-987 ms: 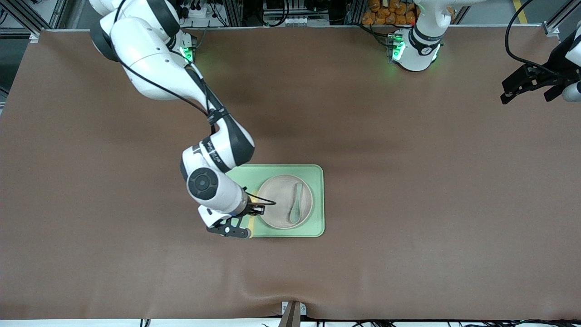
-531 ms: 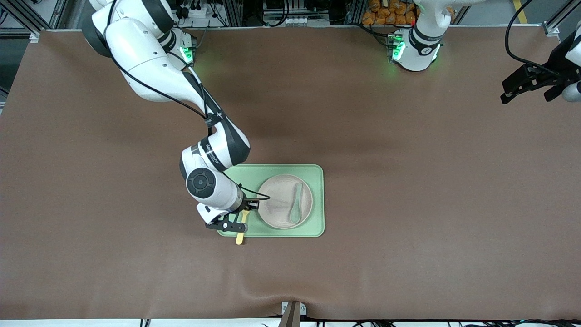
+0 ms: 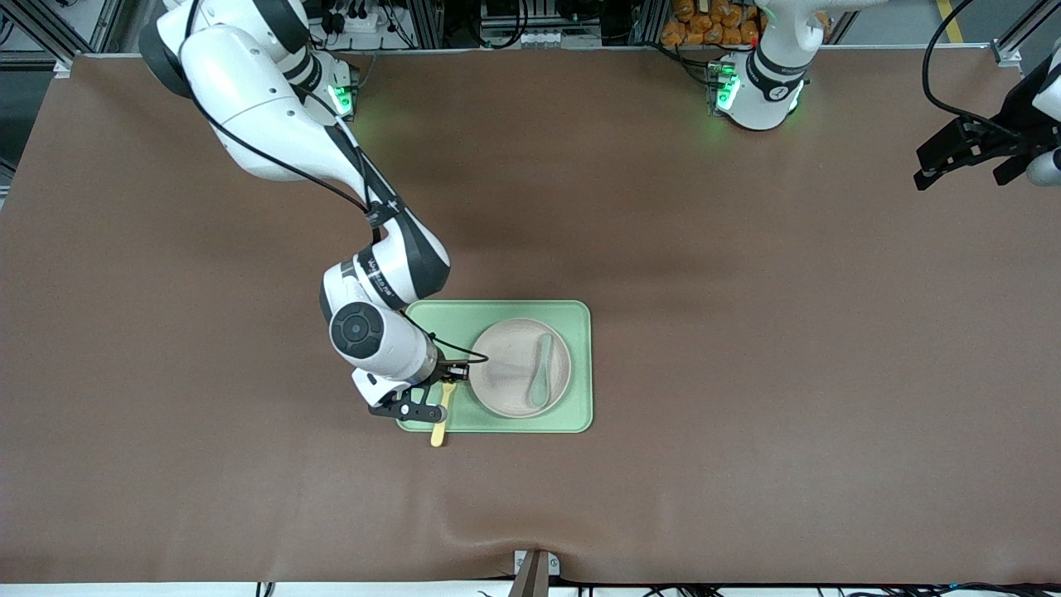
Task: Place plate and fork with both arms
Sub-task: 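Lift the fork and set it on the tray beside the plate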
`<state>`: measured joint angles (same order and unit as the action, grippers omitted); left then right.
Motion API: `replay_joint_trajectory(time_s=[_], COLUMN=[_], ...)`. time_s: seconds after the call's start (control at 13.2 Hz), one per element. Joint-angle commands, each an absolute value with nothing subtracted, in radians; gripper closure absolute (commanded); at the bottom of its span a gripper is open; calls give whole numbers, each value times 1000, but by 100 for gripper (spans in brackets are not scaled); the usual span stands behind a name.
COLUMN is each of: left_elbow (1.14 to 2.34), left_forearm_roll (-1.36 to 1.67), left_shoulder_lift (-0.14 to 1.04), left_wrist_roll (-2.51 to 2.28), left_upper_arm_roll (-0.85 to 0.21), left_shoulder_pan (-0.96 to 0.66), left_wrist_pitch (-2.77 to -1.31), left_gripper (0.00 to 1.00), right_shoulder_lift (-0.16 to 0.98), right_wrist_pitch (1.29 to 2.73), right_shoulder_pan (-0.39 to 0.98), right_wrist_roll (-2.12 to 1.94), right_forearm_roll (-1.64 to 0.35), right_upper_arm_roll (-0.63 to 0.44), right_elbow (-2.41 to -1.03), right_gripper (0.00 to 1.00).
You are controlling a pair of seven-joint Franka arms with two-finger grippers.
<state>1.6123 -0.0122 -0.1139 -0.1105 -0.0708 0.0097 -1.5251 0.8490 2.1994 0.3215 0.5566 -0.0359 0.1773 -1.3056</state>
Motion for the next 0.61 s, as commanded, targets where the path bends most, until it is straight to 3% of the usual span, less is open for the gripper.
replay_joint_trajectory(time_s=[0.0, 0.23, 0.53], left_elbow=[1620, 1620, 1620], left_forearm_roll=[-25, -25, -25], left_shoulder_lift=[-129, -129, -129], left_wrist_roll=[-94, -94, -94], left_upper_arm_roll=[-77, -77, -77], left_shoulder_pan=[15, 15, 15], left_wrist_pitch=[-1517, -1519, -1519], left_gripper=[0, 0, 0], right_shoulder_lift=[801, 753, 746], right_wrist_pitch=[2195, 2142, 1832], right_shoulder_pan=[192, 158, 112], right_wrist_roll=[542, 542, 543], right_forearm_roll=[-17, 11, 32], right_upper_arm_roll=[287, 293, 294], right_elbow=[-1345, -1326, -1158], right_gripper=[0, 0, 0])
